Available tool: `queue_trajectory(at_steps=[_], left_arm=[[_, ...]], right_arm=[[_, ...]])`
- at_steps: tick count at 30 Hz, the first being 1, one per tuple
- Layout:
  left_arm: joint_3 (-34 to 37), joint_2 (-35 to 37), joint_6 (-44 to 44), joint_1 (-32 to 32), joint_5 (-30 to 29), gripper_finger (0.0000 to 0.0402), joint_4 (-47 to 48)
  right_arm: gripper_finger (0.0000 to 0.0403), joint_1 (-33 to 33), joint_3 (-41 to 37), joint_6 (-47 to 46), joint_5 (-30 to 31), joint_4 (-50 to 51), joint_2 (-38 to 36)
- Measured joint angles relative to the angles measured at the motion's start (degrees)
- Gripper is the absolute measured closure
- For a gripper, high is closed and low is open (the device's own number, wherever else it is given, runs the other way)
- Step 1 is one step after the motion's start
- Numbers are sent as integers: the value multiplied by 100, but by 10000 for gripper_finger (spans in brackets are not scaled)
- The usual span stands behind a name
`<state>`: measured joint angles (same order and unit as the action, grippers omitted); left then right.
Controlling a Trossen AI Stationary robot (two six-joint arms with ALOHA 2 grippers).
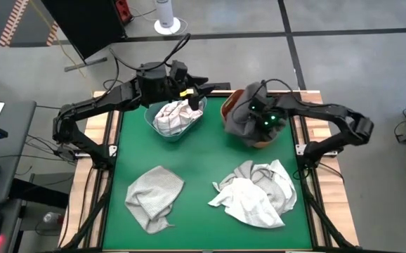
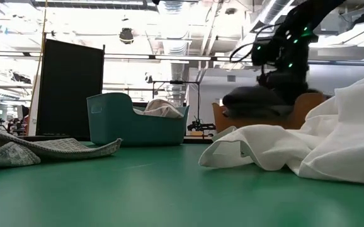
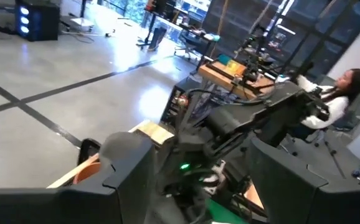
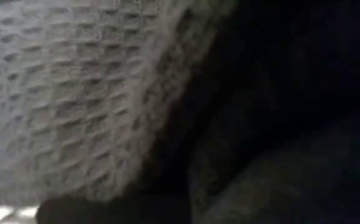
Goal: Sort towels by color in basket
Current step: Put the dark gray towel into the orange bin
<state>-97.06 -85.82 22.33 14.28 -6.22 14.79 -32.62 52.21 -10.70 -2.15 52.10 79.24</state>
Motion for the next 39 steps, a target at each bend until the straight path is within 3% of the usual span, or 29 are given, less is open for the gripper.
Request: queue_trajectory(at_steps=[5,10,25,34,39], left_arm=[[0,0,0,0,209,162,0],[-2,0,0,-2,300,162,129],[-2,0,-151,31,450,162,262],[-2,0,-151,96,448,162,251],[-2,0,-151,94,446,162,249]], right_arm=[[340,-7,11,69,78,-563,577],[304,0,22,349,98,-509,733],[150,-92,312,355,127,693,-632],[137,-92,1308,282,129,1217,-1332],[137,-92,1500,23,454,-152,-1664]])
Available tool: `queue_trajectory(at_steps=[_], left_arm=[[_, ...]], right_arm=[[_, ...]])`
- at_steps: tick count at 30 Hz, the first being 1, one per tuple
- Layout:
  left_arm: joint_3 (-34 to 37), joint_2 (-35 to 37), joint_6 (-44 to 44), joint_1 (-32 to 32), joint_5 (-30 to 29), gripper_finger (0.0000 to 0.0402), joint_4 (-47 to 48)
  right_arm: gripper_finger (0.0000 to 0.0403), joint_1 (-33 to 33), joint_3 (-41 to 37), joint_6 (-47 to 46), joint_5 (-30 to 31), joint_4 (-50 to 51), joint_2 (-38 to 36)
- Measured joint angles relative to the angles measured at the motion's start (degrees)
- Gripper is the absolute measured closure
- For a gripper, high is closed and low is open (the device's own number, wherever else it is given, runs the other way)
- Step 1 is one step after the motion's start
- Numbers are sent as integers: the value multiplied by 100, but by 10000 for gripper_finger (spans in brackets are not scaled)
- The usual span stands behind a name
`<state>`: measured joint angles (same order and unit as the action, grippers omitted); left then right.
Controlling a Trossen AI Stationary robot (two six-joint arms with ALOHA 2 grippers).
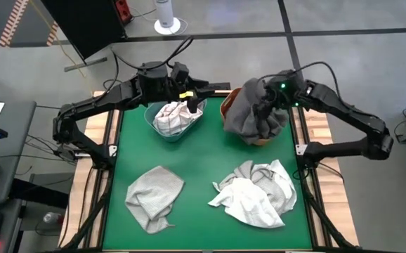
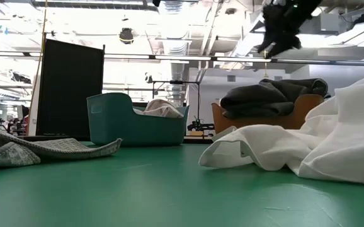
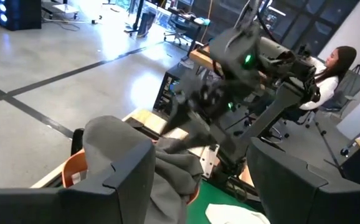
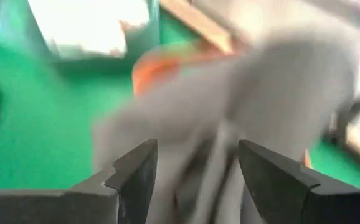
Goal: Sort towels by color in basket
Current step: Put the dark gray towel into the orange bin
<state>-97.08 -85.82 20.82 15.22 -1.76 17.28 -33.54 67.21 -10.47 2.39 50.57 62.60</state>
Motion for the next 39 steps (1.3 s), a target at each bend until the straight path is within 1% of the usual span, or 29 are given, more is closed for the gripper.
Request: queue_trajectory(at_steps=[2,5,8,14,19,22,24,27,34,39], left_arm=[[0,0,0,0,0,162,0],[0,0,0,0,0,162,0],[0,0,0,-2,0,162,0],[0,0,7,-2,27,162,40],[0,86,109,-2,197,162,366],[-7,190,92,-4,208,162,512],[-7,229,93,-4,203,162,573],[-4,284,94,-4,200,162,638],[-4,310,100,-4,201,162,631],[-4,310,98,-4,205,162,621]], right_arm=[[137,-2,-72,93,63,-699,5],[138,-95,-218,186,66,-1133,302],[138,-136,-414,333,69,-1326,840],[138,-94,-1029,555,70,-2327,2015],[139,-177,-1122,560,66,-2395,2991],[139,-195,-1106,578,66,-2385,3266],[139,-225,-1105,578,64,-2374,3270],[139,-236,-1066,580,61,-2243,3084],[139,-448,-429,600,228,-1560,2175],[139,-446,-116,648,229,-1514,1515]])
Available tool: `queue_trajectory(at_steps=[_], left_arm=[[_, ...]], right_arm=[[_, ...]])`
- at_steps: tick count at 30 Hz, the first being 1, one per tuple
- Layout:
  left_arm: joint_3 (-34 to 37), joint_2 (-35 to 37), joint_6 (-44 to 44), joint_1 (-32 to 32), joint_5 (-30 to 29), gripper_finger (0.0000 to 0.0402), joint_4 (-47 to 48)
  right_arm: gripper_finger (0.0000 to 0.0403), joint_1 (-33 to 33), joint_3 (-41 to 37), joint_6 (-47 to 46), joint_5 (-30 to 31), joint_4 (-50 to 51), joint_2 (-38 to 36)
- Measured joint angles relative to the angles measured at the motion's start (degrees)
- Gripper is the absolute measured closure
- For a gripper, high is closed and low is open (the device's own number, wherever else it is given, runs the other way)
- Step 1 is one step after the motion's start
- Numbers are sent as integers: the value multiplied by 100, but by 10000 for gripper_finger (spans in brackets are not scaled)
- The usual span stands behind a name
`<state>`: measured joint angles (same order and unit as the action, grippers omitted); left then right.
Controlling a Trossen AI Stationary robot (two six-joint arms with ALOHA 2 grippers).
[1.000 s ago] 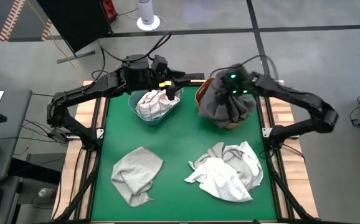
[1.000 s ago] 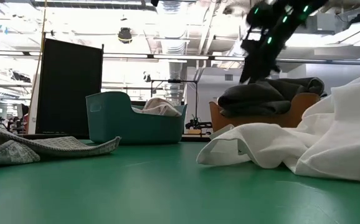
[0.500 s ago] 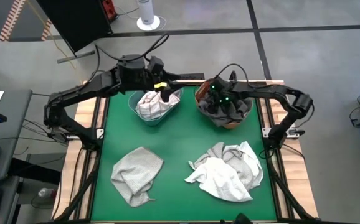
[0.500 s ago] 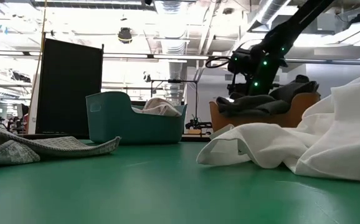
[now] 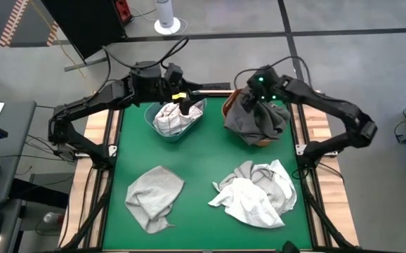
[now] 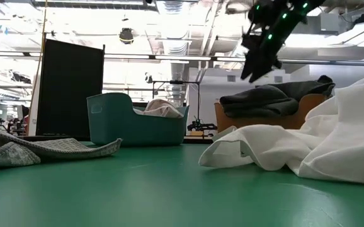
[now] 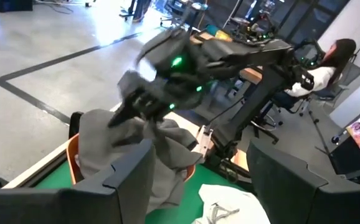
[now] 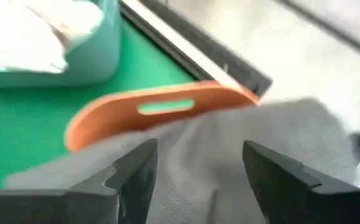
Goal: Sort towels by color in basket
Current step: Put the dark gray towel into the orange bin
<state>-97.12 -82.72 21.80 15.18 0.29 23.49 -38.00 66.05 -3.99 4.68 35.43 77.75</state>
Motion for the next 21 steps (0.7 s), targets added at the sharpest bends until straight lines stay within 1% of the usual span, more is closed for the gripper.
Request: queue_trajectory(at_steps=[4,9,11,14,17,21], left_arm=[[0,0,-4,0,0,162,2],[0,0,-9,0,0,162,17],[0,0,-57,0,0,162,13],[0,0,-103,0,0,162,15],[0,0,-116,0,0,162,15],[0,0,-118,-9,0,162,19]], right_arm=[[139,431,16,269,-156,165,-339],[139,1559,16,618,-159,645,-377],[139,2071,16,845,19,676,-336],[139,2668,13,1077,459,485,-288],[139,2918,19,1177,671,400,-194],[139,2930,-114,1156,765,251,31]])
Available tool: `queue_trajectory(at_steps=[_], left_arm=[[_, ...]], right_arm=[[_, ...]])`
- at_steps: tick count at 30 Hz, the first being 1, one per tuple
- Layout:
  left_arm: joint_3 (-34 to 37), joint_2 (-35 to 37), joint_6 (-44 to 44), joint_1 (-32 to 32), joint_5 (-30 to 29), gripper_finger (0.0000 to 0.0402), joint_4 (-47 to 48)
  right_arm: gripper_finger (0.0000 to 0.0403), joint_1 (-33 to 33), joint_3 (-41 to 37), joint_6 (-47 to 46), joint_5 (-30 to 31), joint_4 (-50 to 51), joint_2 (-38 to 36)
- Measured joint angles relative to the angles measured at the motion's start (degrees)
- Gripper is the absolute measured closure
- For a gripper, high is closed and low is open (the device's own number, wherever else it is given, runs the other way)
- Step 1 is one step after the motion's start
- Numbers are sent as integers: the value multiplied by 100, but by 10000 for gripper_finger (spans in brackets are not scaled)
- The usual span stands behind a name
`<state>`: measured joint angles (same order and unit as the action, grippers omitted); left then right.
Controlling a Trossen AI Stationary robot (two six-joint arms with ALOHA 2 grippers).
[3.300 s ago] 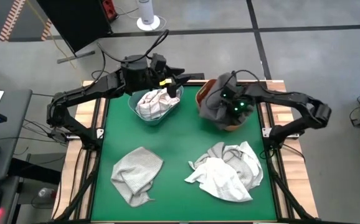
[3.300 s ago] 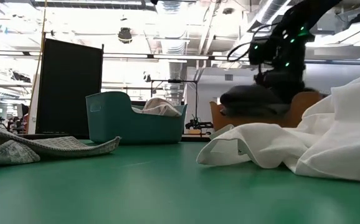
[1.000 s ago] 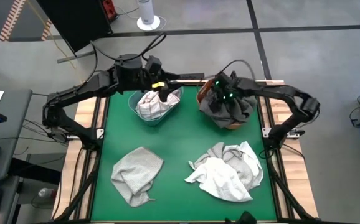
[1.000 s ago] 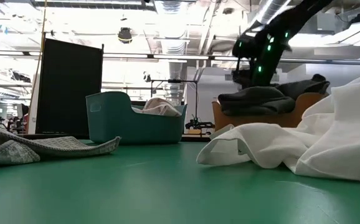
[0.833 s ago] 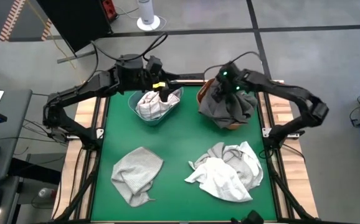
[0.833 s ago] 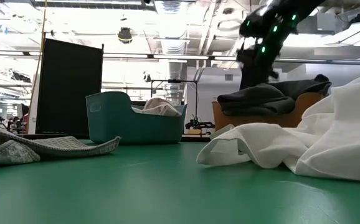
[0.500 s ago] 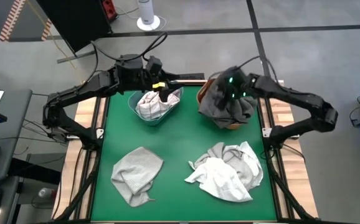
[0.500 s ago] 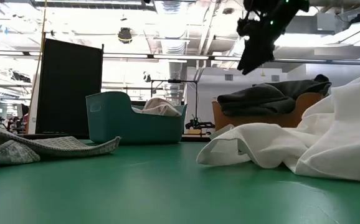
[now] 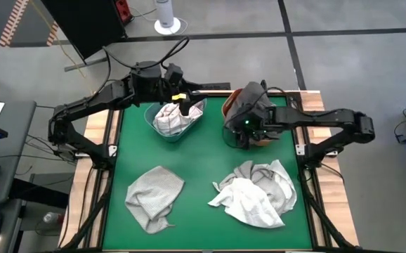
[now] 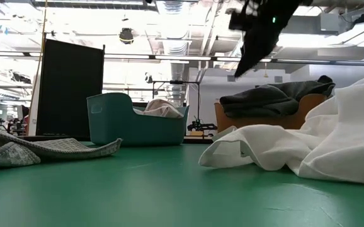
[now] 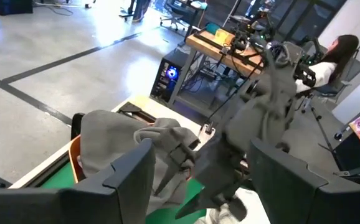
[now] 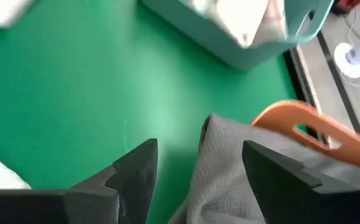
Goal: Sort towels by color in basket
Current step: Put the dark gray towel into the orange bin
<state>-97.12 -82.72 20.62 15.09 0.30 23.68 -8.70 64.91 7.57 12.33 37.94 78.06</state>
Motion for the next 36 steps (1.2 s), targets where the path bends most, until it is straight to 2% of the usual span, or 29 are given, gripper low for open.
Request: queue_trajectory(at_steps=[5,10,14,16,22,28,32,36], left_arm=[[0,30,6,-108,-63,162,59],[7,217,6,-261,-679,162,303],[7,467,-157,-292,-978,162,252],[7,586,-243,-292,-998,162,293],[7,837,-345,-297,-1004,162,610],[7,866,-346,-297,-1043,162,915],[7,861,-343,-297,-1038,162,1010],[7,848,-341,-297,-1038,162,1019]], right_arm=[[139,0,-585,0,478,-272,365],[140,45,-1004,47,1376,-417,737],[177,-116,-1089,7,1537,-465,813],[215,-196,-1089,-2,1435,-471,745],[371,-492,-1089,-140,1145,-431,147],[368,-1265,-1089,-692,930,-414,-568],[372,-1990,-1089,-1011,-37,-413,-742],[373,-2561,-1089,-1241,-1070,-412,-376]])
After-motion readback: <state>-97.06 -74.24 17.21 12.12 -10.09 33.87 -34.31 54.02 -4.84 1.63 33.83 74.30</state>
